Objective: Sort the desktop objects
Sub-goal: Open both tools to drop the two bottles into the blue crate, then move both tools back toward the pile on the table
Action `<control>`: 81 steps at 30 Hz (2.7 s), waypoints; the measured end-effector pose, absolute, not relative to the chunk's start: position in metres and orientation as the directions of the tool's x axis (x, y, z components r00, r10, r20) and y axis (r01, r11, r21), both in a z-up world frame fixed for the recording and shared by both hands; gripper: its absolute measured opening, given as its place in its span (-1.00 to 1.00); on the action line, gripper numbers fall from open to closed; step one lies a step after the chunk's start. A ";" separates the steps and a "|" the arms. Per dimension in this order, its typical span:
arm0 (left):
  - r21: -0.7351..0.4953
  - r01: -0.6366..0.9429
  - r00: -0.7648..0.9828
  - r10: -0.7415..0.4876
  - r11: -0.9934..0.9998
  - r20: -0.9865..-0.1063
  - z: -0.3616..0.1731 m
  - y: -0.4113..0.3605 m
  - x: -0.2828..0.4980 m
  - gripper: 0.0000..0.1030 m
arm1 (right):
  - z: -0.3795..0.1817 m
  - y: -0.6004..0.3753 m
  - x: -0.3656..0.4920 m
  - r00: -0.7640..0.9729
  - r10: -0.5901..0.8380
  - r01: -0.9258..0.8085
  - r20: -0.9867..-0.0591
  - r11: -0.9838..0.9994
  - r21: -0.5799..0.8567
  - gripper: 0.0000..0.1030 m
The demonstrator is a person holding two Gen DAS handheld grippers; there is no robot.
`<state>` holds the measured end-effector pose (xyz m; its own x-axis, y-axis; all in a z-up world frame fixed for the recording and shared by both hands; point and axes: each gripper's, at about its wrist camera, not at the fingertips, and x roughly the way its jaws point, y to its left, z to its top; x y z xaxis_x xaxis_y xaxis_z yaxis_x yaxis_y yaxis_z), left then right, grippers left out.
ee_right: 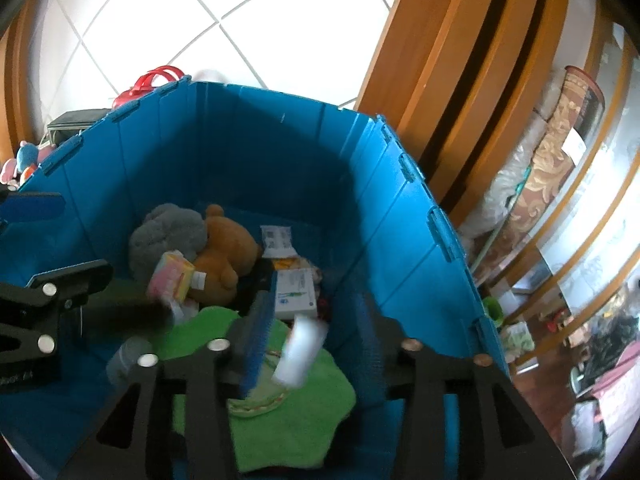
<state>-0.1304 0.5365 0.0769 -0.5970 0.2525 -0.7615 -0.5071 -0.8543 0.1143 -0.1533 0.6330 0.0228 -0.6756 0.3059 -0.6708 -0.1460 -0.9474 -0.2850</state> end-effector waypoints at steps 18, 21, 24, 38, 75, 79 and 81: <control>0.060 -0.426 -0.674 0.272 -0.903 -0.686 0.091 0.513 -0.125 0.36 | 0.032 0.638 -0.147 -0.706 0.324 -0.213 -0.629 -0.945 -0.248 0.71; 0.041 -0.420 -0.685 0.287 -0.907 -0.669 0.094 0.506 -0.121 0.36 | 0.035 0.641 -0.144 -0.715 0.324 -0.229 -0.619 -0.946 -0.229 0.81; 0.024 -0.417 -0.687 0.297 -0.909 -0.663 0.096 0.500 -0.117 0.36 | 0.036 0.642 -0.142 -0.722 0.331 -0.249 -0.608 -0.944 -0.218 0.83; 0.001 -0.447 -0.702 0.350 -0.894 -0.620 0.113 0.469 -0.087 0.36 | 0.038 0.643 -0.141 -0.706 0.380 -0.308 -0.597 -0.925 -0.225 0.99; -0.070 0.297 -0.704 -0.169 -0.952 -0.690 -0.018 -0.001 -0.099 0.36 | 0.085 0.320 -0.153 -0.853 -0.255 0.258 -0.455 -0.965 0.057 1.00; -0.033 0.414 -0.653 -0.272 -0.910 -0.707 -0.054 -0.063 -0.096 0.36 | 0.048 0.275 -0.182 -0.767 -0.331 0.328 -0.550 -0.939 0.107 1.00; -0.034 0.440 -0.632 -0.282 -0.897 -0.722 -0.075 -0.089 -0.100 0.36 | 0.027 0.252 -0.197 -0.721 -0.350 0.347 -0.598 -0.929 0.126 1.00</control>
<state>-0.1002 -0.0887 -0.0754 -0.6318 -0.2820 -0.7220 0.4399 -0.8974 -0.0344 -0.1973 0.2520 0.0268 -0.7209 -0.3499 -0.5982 0.3469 -0.9295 0.1256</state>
